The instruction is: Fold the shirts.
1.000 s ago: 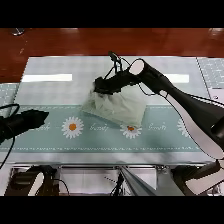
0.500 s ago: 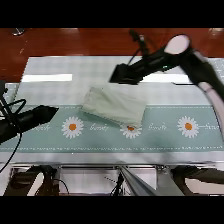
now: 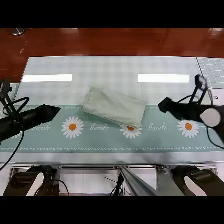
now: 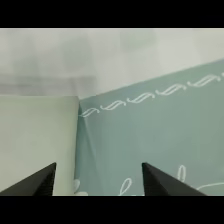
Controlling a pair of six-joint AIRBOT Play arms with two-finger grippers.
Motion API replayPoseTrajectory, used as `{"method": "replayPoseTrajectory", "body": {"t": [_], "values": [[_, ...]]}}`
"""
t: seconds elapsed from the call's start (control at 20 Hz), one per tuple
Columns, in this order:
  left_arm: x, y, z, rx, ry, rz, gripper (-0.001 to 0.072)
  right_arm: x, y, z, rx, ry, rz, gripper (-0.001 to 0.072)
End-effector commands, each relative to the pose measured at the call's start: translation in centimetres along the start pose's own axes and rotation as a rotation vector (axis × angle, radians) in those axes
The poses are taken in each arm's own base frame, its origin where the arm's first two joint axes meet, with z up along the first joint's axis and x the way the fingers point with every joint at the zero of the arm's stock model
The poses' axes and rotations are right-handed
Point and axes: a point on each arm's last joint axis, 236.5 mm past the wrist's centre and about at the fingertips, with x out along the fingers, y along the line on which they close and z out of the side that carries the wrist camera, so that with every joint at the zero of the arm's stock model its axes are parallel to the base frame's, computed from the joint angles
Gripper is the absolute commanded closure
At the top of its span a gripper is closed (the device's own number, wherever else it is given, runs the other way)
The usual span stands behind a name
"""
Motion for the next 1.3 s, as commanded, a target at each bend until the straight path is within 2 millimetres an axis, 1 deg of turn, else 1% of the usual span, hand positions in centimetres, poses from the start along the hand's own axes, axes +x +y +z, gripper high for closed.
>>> {"method": "replayPoseTrajectory", "body": {"t": [0.0, 0.05, 0.1, 0.15, 0.2, 0.25, 0.35, 0.5, 0.6, 0.65, 0.7, 0.75, 0.8, 0.9, 1.0, 1.05, 1.15, 1.25], "values": [[0.7, 0.3, -0.3, -0.02, 0.029, 0.003, 0.0679, 4.7, -0.2, -4.9, 0.149, 0.145, 0.079, 0.0092], [0.8, 0.4, -0.3, -0.024, 0.032, 0.003, 0.0679, 5.7, 0.7, -5.9, 0.149, 0.218, 0.119, 0.0092], [0.9, 0.4, -0.2, -0.024, 0.029, 0.004, 0.0679, 6.4, 1.7, -6.6, 0.138, 0.284, 0.17, 0.0092], [0.9, 0.5, 0.0, -0.025, 0.019, 0.005, 0.0679, 6.8, 3.3, -7.2, 0.116, 0.363, 0.251, 0.0092], [0.9, 0.5, 0.3, -0.025, 0.006, 0.005, 0.0679, 7.0, 4.5, -7.6, 0.111, 0.431, 0.318, 0.0092], [0.9, 0.5, 0.5, -0.025, -0.003, 0.005, 0.0679, 7.4, 5.1, -7.7, 0.116, 0.481, 0.349, 0.0092], [0.9, 0.5, 0.7, -0.027, -0.007, 0.005, 0.0679, 8.5, 5.3, -8.0, 0.119, 0.536, 0.342, 0.0092], [0.9, 0.0, 0.7, -0.041, -0.008, -0.015, 0.0679, 10.4, 6.8, -7.2, 0.103, 0.53, 0.35, 0.0092], [0.9, -0.2, 0.7, -0.049, -0.009, -0.024, 0.0679, 11.5, 8.3, -7.3, 0.074, 0.551, 0.358, 0.01], [0.9, -0.2, 0.7, -0.049, -0.008, -0.024, 0.0679, 11.7, 9.4, -7.8, 0.044, 0.576, 0.37, 0.0262], [0.9, -0.2, 0.7, -0.049, -0.008, -0.024, 0.0679, 11.6, 10.6, -8.1, 0.003, 0.597, 0.391, 0.0525], [0.9, -0.2, 0.7, -0.049, -0.008, -0.025, 0.0679, 11.1, 12.3, -8.0, -0.089, 0.6, 0.439, 0.0689], [0.9, -0.2, 0.7, -0.049, -0.008, -0.024, 0.0679, 10.3, 14.0, -7.4, -0.145, 0.592, 0.478, 0.0689], [0.9, -0.2, 0.7, -0.049, -0.008, -0.024, 0.0679, 8.1, 17.8, -5.1, -0.245, 0.553, 0.565, 0.0689], [0.9, -0.2, 0.7, -0.049, -0.008, -0.024, 0.0679, 5.3, 21.3, -1.9, -0.295, 0.503, 0.627, 0.069], [0.9, -0.2, 0.7, -0.049, -0.008, -0.025, 0.0679, 3.9, 22.4, -0.3, -0.337, 0.473, 0.628, 0.0689], [0.9, -0.2, 0.7, -0.05, -0.008, -0.025, 0.0679, 1.6, 23.5, 3.0, -0.424, 0.402, 0.568, 0.069], [0.9, -0.2, 0.7, -0.05, -0.007, -0.025, 0.0679, -0.8, 23.4, 6.0, -0.495, 0.333, 0.482, 0.069]]}}
